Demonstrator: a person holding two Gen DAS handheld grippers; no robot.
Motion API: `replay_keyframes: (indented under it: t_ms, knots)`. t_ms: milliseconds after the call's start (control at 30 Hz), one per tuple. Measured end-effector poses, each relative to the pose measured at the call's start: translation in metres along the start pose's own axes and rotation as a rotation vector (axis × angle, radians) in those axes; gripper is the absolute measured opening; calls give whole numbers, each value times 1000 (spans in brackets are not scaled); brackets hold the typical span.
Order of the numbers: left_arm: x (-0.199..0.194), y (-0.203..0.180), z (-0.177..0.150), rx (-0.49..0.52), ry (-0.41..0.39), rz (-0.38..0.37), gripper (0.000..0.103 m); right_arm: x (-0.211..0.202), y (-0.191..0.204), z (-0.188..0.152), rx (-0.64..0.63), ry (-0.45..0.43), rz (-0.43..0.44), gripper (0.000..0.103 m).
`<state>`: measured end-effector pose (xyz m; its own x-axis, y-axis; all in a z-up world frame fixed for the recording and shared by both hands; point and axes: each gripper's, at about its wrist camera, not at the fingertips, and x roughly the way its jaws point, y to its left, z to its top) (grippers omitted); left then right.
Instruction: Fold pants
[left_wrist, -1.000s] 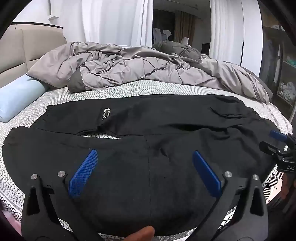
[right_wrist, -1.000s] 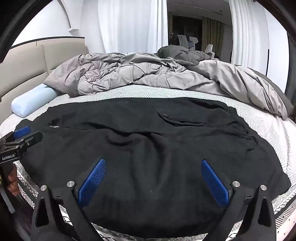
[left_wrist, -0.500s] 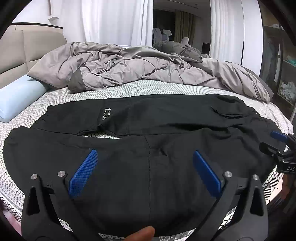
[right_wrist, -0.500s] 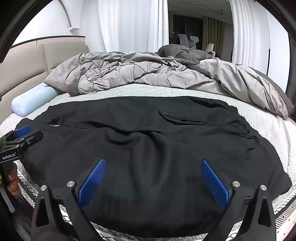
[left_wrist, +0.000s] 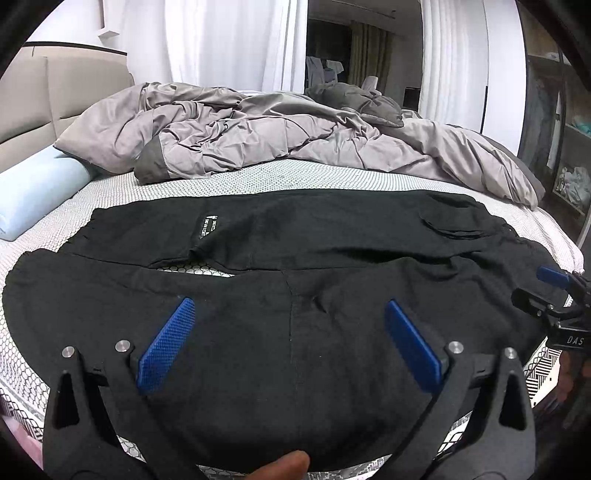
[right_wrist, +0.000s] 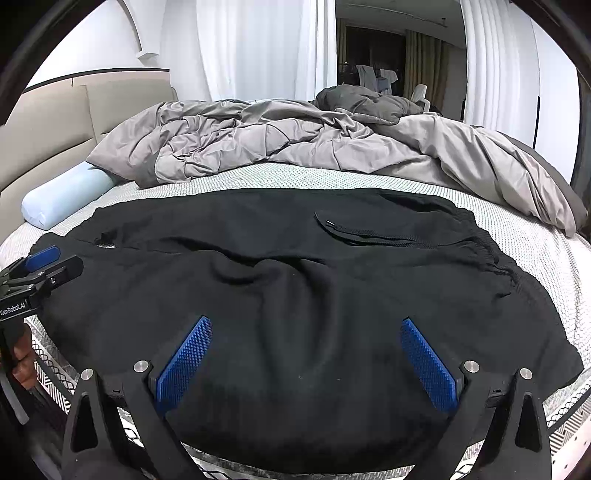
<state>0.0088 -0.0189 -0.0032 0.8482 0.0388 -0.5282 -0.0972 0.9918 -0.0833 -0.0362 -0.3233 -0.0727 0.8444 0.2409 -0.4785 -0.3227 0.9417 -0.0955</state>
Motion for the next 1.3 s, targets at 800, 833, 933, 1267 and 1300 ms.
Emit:
replay_keyframes:
  t_ms: [800,833,933,1267,1300]
  knots:
    - [-70,-6,19,-99,27,-14,102,-5,-20,6,33,2,-11,103]
    - [-72,-10,20,-89,16,-20,102,-6,-20,6,40,5,-16,103]
    - [-74,-26,25,-59,-6,-34,102,-5,-24,7,53,25,-14,103]
    - [-22,-80,41,-20,50,-102,102,-28,-27,14,10,68,33,103]
    - [-17,-85,44,-23,47,-107,102,-32,-27,15,-6,65,45,103]
